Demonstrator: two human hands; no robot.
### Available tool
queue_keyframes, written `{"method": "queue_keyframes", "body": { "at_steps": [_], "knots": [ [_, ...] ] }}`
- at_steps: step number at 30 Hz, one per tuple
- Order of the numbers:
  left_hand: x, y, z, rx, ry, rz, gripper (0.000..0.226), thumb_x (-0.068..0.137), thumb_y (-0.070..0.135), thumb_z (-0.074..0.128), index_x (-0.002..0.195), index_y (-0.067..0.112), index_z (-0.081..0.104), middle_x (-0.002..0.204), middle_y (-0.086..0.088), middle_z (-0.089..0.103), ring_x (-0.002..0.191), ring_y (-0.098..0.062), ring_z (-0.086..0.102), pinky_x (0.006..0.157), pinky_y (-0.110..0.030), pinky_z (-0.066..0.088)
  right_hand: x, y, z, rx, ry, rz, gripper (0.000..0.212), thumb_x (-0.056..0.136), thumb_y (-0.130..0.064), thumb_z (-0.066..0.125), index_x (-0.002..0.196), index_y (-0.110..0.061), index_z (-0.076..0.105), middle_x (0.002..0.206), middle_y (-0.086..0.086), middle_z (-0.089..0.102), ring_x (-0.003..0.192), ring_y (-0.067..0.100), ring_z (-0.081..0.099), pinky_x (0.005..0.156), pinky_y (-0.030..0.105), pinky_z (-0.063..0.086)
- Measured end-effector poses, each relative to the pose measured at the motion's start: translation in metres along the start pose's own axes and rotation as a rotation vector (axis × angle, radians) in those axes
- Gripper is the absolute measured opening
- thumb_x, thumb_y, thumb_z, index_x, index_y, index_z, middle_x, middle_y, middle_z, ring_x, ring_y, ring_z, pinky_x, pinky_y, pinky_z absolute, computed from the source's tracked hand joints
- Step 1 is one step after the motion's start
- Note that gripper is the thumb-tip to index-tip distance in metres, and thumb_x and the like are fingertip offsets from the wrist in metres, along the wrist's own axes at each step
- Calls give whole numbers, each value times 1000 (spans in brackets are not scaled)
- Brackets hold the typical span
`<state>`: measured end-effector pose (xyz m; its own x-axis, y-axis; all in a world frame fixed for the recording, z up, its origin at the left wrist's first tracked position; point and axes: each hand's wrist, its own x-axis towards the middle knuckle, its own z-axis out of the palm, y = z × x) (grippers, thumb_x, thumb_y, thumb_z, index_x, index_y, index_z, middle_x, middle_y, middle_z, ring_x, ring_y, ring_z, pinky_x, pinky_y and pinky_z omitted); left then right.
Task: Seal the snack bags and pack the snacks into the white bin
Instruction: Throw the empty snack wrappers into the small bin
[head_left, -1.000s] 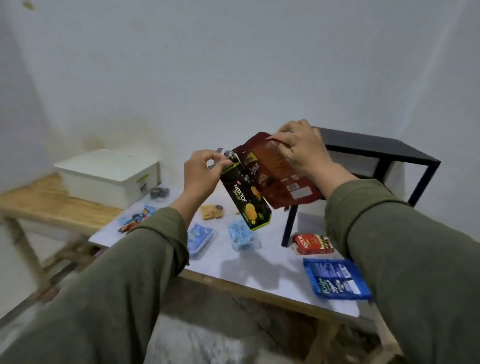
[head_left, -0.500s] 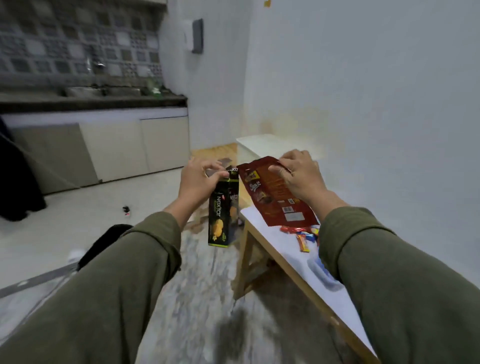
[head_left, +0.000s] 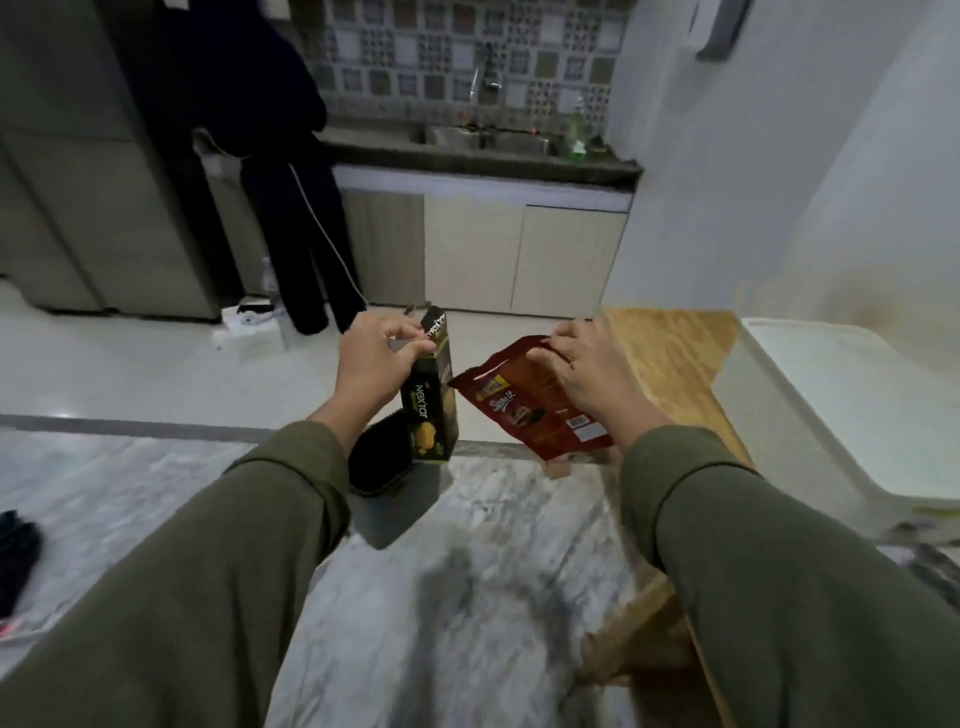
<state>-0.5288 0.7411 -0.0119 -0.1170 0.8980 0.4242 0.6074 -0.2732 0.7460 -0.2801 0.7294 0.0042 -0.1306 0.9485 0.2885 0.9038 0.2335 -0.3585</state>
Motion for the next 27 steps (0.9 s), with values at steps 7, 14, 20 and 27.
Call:
{"method": "queue_keyframes", "body": {
  "at_steps": [7,14,20,27],
  "knots": [
    [71,-81,13,98,35,-70,9,74,24,77,79,17,74,99,4,69,102,-11,54,89,-24,37,118,-3,85,35,-83,-104,43,92,-49,46,120,-21,64,122,1,53,118,22,40,98,39,31],
    [135,-164,36,164,51,-265,13,73,24,78,83,15,76,103,3,69,108,-11,52,96,-26,38,221,-5,180,95,-233,-179,41,92,-48,47,116,-22,66,122,1,54,117,21,40,96,38,31],
    [156,-252,83,178,119,-393,10,73,24,78,79,18,75,100,5,68,108,-13,53,98,-35,41,291,17,284,123,-359,-257,40,91,-47,49,110,-18,69,122,2,55,117,24,41,96,40,32],
    [143,-376,163,186,127,-511,5,74,23,77,76,19,75,100,4,70,106,-13,56,96,-31,41,327,51,437,143,-468,-318,36,91,-46,50,112,-23,68,121,2,56,117,25,42,96,39,34]
  ]
}}
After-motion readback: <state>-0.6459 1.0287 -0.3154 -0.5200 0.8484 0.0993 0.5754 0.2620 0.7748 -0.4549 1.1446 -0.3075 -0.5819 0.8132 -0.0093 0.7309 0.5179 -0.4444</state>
